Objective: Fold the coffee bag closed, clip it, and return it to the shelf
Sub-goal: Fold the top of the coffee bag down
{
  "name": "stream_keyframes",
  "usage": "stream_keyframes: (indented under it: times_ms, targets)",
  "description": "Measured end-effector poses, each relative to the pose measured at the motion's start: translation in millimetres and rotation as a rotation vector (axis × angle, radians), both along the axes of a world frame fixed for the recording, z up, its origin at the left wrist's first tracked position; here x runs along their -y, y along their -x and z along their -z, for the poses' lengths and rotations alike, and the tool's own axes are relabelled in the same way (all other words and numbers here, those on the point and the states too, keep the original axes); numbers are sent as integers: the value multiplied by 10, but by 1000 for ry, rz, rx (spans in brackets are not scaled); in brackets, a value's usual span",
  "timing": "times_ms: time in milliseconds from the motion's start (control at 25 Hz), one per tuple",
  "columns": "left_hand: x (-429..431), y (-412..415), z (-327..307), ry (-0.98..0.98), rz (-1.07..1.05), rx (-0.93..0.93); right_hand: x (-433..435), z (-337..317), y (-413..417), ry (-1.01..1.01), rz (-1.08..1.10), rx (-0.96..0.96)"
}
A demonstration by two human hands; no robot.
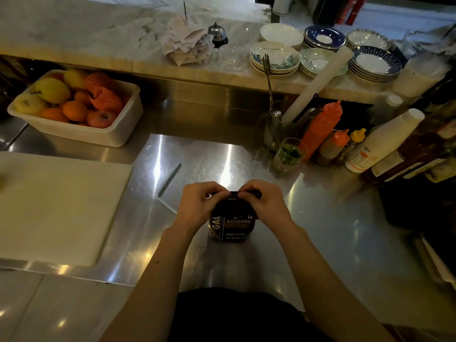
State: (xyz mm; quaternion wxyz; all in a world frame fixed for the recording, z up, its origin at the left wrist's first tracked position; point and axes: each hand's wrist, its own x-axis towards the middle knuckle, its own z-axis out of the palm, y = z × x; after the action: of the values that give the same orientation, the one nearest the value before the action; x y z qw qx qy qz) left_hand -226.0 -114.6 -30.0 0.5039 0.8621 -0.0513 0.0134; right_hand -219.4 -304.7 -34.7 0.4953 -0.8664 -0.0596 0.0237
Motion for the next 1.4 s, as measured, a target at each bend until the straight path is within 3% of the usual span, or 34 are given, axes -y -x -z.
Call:
stream_keyframes:
  times_ms: [240, 440, 680, 840, 1000, 1400]
  targets:
    - [-32, 17, 3, -25, 74, 31, 108, 42, -2, 100, 57, 1]
    - [-99, 53, 141, 0, 108, -142, 59, 95, 35, 43, 59, 78]
    - [-75, 117, 287, 143, 9, -173, 234, 169, 68, -48, -35, -88]
    - [-76, 147, 349, 159, 10, -172, 188, 231, 62, 37, 85, -68]
    - [-169, 243, 394, 191, 29, -231, 93, 256, 83, -39, 112, -100]
    - [-708, 451, 170, 387, -250, -125, -522, -128, -77, -80, -163, -1]
